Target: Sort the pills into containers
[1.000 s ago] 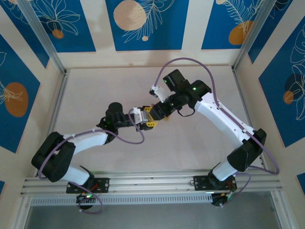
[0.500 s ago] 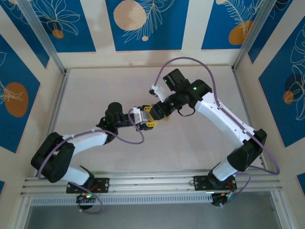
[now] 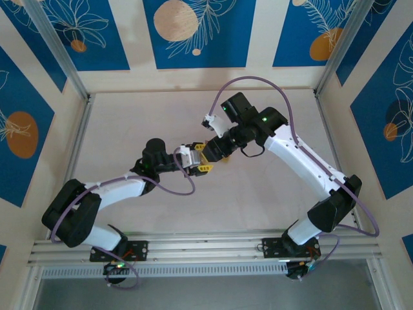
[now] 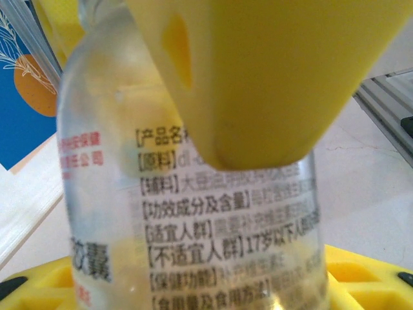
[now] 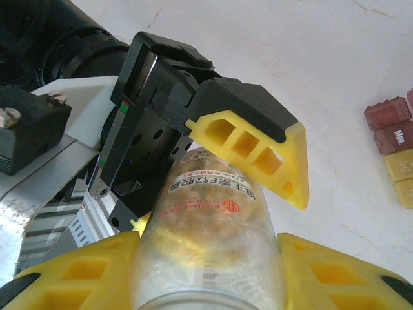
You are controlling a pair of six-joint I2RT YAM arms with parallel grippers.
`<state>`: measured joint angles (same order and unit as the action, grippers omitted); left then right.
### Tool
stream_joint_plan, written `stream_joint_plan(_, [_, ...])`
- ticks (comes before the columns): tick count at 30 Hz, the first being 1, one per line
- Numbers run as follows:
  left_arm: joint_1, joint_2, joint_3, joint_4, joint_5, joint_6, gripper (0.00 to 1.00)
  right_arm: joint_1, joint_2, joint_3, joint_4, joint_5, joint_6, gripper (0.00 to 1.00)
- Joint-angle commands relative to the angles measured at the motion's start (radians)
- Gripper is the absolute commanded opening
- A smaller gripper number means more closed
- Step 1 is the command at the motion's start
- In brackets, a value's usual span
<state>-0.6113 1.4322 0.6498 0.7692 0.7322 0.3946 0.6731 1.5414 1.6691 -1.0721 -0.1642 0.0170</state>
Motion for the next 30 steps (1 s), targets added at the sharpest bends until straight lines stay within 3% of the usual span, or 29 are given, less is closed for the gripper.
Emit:
stream_joint_plan(1, [0.005, -0.009, 0.016, 0.021, 0.033, 0.004, 0.55, 0.002, -0.009, 0.025, 0.002, -0.008, 0.009, 0.44])
stream_joint_plan(11, [0.004, -0.009, 0.008, 0.046, 0.040, 0.001, 0.51, 0.003, -0.009, 0.017, 0.007, -0.002, 0.016, 0.44])
stream_joint_plan(24, [0.005, 0.013, -0.009, 0.097, 0.039, -0.041, 0.40, -0.008, -0.010, 0.040, -0.002, 0.043, 0.026, 0.54])
stream_joint_plan(30, [0.005, 0.023, -0.010, 0.112, -0.053, -0.089, 0.24, -0.013, -0.036, 0.047, 0.012, 0.054, 0.043, 0.59])
